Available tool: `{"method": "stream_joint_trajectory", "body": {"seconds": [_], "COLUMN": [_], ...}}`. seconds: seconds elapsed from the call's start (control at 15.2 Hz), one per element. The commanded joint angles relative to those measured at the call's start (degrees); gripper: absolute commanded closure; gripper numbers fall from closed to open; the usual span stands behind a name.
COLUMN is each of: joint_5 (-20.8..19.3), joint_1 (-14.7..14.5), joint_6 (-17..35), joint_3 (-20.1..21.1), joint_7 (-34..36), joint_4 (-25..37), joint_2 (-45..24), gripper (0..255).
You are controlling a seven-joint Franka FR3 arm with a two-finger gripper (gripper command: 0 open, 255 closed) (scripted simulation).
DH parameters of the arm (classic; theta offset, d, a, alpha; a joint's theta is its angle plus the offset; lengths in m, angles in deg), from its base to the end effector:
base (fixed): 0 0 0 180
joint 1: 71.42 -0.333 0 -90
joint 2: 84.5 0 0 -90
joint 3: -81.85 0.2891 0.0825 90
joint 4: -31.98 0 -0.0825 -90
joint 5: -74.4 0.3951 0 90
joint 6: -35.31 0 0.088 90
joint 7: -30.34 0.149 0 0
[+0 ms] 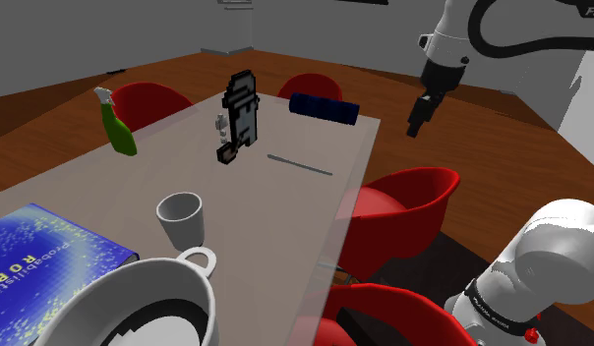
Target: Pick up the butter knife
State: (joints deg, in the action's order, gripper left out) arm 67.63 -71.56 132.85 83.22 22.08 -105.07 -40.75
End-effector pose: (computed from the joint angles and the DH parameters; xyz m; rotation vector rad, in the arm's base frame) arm 0.3579 -0.0059 0.5176 2.9899 0.2633 0.0980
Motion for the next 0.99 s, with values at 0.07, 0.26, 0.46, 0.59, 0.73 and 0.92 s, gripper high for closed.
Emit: {"method": "stream_joint_trajectory", "body": {"seconds": [0.07, 0.26, 0.46, 0.59, 0.73, 0.92], "joint_5": [0.1, 0.3, 0.7, 1.1, 1.5, 2.2], "joint_1": [-0.2, -0.6, -1.2, -1.5, -1.9, -2.4], "joint_6": [1.7, 6.5, 10.9, 13.5, 15.9, 19.0], "joint_3": [-0.2, -0.8, -1.3, -1.6, -1.8, -2.1], "joint_7": [-0.4, -1.5, -2.8, -3.6, -4.6, -6.0], "joint_4": [0.2, 1.4, 3.3, 4.9, 6.8, 10.2], "joint_2": [-2.0, -8.0, -14.4, -18.7, -23.0, -29.6], "gripper": [0, 0, 0, 0, 0, 0]}}
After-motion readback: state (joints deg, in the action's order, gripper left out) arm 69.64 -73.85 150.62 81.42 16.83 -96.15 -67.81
